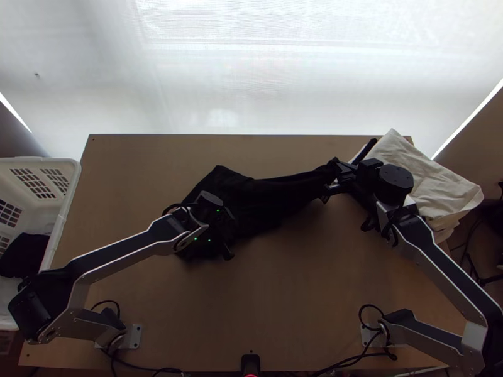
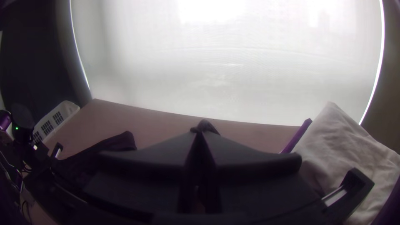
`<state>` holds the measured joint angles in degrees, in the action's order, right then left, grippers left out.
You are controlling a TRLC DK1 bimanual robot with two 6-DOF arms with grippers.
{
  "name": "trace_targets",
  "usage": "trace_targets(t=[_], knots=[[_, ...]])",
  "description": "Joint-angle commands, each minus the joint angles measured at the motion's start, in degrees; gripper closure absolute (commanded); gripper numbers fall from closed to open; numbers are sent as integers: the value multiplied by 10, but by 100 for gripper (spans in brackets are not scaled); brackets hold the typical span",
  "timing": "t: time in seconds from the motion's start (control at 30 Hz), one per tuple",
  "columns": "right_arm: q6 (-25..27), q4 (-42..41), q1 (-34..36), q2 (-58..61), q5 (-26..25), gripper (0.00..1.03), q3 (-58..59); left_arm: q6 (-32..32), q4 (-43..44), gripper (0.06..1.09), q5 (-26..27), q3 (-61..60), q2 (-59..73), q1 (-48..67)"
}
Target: Fold the t-shirt
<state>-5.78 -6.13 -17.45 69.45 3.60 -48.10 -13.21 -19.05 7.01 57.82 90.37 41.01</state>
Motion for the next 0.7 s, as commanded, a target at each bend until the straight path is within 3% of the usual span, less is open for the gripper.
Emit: trace_targets(t=[0.0, 0.13, 0.23, 0.33, 0.53, 0.67], knots=[[-1, 2, 1, -4, 1, 97, -2, -2, 11, 105, 1, -2, 16, -2], [-3, 4, 2, -5, 1, 98, -2, 3, 12, 105, 2, 1, 16, -10], [-5, 8, 2, -11, 1, 98, -3, 51, -35, 105, 19, 56, 16, -36], [-8, 13, 5, -15, 1, 100, -4, 122, -93, 105, 59, 139, 8, -72], [-12, 51, 30, -32, 2, 100, -18, 277, -200, 105, 78, 340, 9, -146], [-11, 82, 50, -45, 3, 100, -35, 368, -245, 105, 131, 477, 25, -241]])
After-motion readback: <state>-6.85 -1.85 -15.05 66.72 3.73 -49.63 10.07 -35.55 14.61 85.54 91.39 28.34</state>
